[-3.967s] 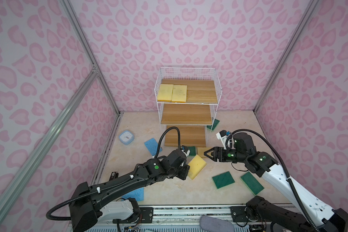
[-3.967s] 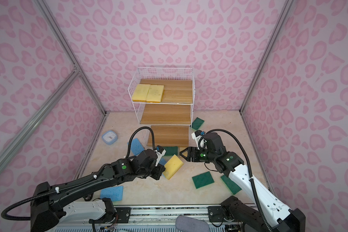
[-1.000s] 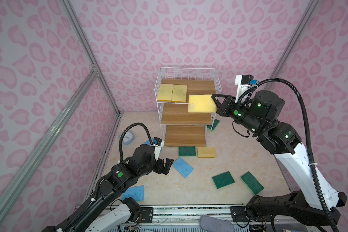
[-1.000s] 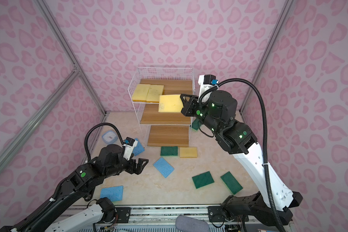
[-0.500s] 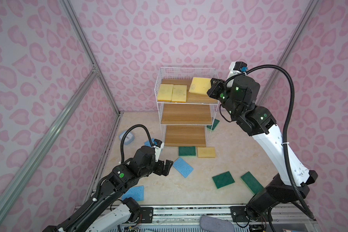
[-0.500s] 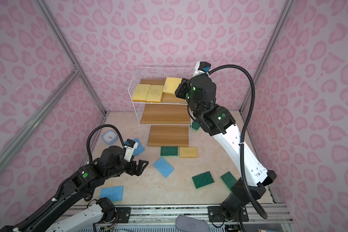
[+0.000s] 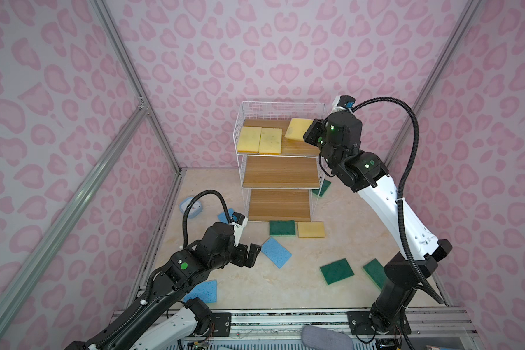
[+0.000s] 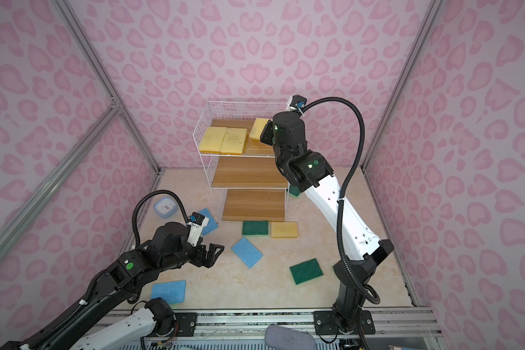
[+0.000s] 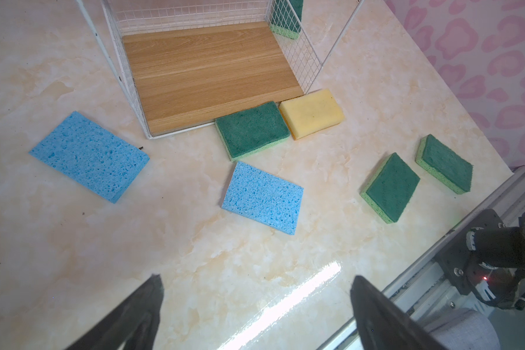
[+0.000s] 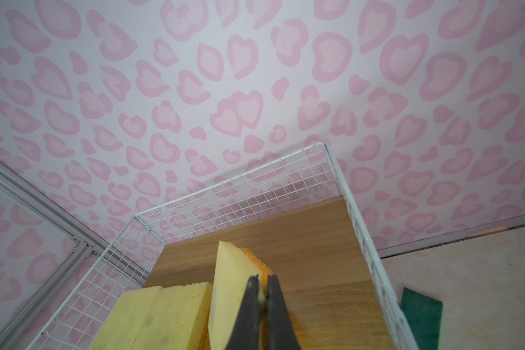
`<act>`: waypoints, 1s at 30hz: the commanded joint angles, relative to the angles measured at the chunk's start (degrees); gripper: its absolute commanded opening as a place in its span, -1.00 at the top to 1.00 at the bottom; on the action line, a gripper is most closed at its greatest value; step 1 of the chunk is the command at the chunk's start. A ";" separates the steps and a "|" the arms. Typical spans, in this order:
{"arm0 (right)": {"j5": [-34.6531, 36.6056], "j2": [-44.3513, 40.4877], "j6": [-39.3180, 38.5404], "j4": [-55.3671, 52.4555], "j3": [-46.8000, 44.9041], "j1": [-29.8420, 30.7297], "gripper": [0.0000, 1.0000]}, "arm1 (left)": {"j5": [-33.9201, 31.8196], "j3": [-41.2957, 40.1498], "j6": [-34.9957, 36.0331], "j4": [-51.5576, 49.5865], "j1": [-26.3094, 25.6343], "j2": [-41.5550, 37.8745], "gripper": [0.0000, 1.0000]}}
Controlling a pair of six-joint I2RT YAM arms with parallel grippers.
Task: Arrange cleaning sponges on a shelf
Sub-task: Place the cleaning sponge at the shelf.
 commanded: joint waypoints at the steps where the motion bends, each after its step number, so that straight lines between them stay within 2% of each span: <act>1: 0.33 0.31 0.96 1.46 -0.82 -0.09 0.79 | 0.20 -0.50 -0.55 0.96 0.10 -0.45 -0.95; 8: -1.37 -2.42 1.02 3.70 -6.51 -0.14 0.31 | -0.06 -0.94 -0.55 1.05 0.08 -0.40 -0.95; 11: -1.69 -4.48 1.19 5.43 -9.96 -0.10 0.23 | -0.02 -0.80 -0.59 1.21 0.06 0.06 -0.95; 19: -6.62 -7.04 2.26 6.79 -13.96 -0.08 0.21 | 0.10 -0.27 -0.42 1.72 0.02 1.20 -0.95; 24: -8.80 -7.04 2.98 7.30 -15.00 0.02 0.30 | 0.07 -0.19 -0.61 1.83 0.03 1.31 -0.95; 30: -11.38 -6.15 3.43 7.34 -14.63 -0.01 0.31 | -0.06 -0.17 -0.72 1.51 0.04 0.87 -0.95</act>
